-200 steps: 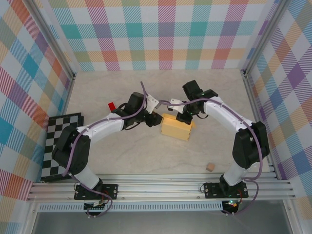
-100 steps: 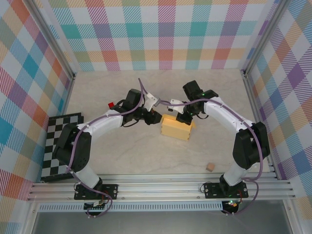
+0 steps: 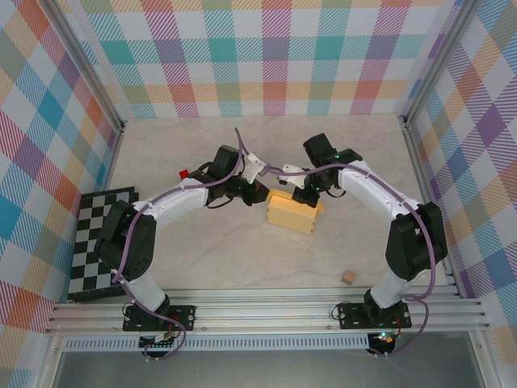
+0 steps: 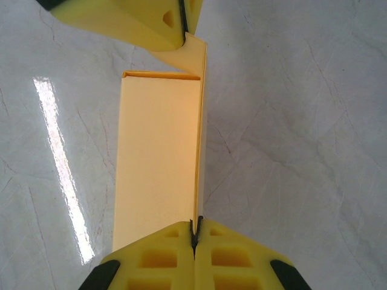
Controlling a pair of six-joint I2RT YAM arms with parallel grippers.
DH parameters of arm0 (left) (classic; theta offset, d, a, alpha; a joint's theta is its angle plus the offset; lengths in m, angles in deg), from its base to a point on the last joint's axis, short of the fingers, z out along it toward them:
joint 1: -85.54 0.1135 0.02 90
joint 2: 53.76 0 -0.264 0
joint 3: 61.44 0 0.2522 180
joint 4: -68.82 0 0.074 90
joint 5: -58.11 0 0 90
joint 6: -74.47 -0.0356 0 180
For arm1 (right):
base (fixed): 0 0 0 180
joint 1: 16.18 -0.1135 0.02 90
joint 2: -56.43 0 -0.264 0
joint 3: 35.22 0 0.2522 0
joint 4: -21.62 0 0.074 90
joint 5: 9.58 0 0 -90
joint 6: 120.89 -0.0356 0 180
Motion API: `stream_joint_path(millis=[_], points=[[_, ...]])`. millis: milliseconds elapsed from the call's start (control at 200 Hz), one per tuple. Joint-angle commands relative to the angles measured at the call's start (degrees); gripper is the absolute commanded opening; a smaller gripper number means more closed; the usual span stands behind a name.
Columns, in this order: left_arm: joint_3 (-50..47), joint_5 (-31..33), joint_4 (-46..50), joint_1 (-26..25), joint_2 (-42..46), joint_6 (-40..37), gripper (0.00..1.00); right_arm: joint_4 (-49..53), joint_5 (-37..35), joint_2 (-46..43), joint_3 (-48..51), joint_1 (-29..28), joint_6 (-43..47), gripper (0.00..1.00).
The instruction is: Fold the paper box
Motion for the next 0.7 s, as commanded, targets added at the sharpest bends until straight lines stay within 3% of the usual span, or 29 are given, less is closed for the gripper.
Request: stream_joint_path(millis=[0, 200, 350, 505, 695], points=[[2.55, 2.18, 2.64, -1.72, -1.13, 0.09, 0.01, 2.66, 1.4, -0.17, 0.91, -0.26, 0.53, 0.01], [4.31, 7.35, 6.87, -2.96, -0.78, 1.7, 0.0, 0.81, 0.81, -0.78, 1.09, 0.43, -3.76, 0.09], [4.05, 10.85, 8.33, -3.23, 0.47, 1.44, 0.0, -1.1, 2.05, -3.47, 1.17, 2.55, -9.16, 0.2], [3.48, 12.91, 8.68, -3.23, 1.77, 1.66, 0.0, -3.66, -0.04, -9.45, 3.2, 4.02, -15.39, 0.38], [3.23, 13.32, 8.28, -3.23, 2.81, 1.79, 0.0, -3.33, -4.08, -15.65, 8.53, 6.21, -18.06, 0.38]])
